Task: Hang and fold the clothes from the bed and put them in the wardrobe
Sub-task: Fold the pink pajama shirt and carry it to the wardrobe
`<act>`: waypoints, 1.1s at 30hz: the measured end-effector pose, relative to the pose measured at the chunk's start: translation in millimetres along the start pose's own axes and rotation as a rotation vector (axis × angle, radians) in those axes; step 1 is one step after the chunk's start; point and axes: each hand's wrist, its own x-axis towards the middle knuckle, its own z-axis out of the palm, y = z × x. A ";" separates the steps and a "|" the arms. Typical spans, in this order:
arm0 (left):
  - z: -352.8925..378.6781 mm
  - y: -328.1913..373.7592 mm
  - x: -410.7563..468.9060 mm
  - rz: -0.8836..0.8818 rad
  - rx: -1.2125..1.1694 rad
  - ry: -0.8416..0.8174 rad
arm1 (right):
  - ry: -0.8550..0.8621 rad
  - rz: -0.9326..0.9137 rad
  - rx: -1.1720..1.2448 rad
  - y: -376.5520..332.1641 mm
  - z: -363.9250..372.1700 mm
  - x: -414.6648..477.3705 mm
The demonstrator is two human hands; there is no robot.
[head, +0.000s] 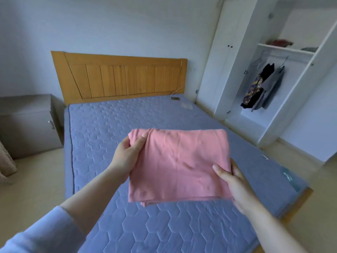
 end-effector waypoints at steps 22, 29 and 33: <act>237.6 181.8 -120.4 0.307 -0.012 -0.346 | 0.234 -0.132 0.251 -156.0 -211.5 -110.3; 283.2 155.7 -126.0 0.138 -0.003 -0.534 | 0.360 -0.301 0.088 -182.2 -285.5 -142.4; 298.1 145.8 -113.9 -0.064 0.106 -0.827 | 0.363 -0.379 -0.069 -205.0 -315.7 -150.0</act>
